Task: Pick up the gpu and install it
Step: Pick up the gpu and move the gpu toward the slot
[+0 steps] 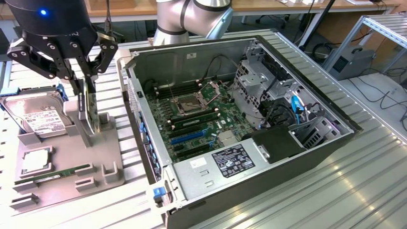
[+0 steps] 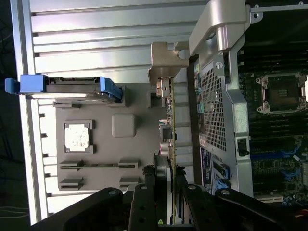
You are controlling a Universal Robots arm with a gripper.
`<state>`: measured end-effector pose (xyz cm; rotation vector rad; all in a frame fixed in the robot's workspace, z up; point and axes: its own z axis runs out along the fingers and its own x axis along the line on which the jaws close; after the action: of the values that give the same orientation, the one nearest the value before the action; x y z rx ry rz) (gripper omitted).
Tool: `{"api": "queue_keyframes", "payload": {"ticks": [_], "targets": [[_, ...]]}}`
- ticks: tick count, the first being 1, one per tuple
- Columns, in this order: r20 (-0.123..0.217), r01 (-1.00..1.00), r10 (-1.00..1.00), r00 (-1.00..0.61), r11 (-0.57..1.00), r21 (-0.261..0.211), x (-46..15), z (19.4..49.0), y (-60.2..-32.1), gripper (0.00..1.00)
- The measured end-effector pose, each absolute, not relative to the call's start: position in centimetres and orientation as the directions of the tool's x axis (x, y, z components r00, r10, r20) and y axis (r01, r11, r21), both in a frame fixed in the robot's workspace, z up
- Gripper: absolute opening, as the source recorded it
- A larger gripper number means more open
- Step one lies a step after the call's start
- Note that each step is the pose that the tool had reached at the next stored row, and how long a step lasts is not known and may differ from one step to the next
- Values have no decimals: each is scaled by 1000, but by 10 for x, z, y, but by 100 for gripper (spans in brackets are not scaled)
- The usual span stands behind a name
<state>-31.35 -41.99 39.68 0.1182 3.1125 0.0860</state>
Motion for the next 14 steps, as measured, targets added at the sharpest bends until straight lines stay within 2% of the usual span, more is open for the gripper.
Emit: {"api": "queue_keyframes", "payload": {"ticks": [14], "targets": [[-24, 75, 77, -997, 996, 56, -313, 401, -420, 27]]}}
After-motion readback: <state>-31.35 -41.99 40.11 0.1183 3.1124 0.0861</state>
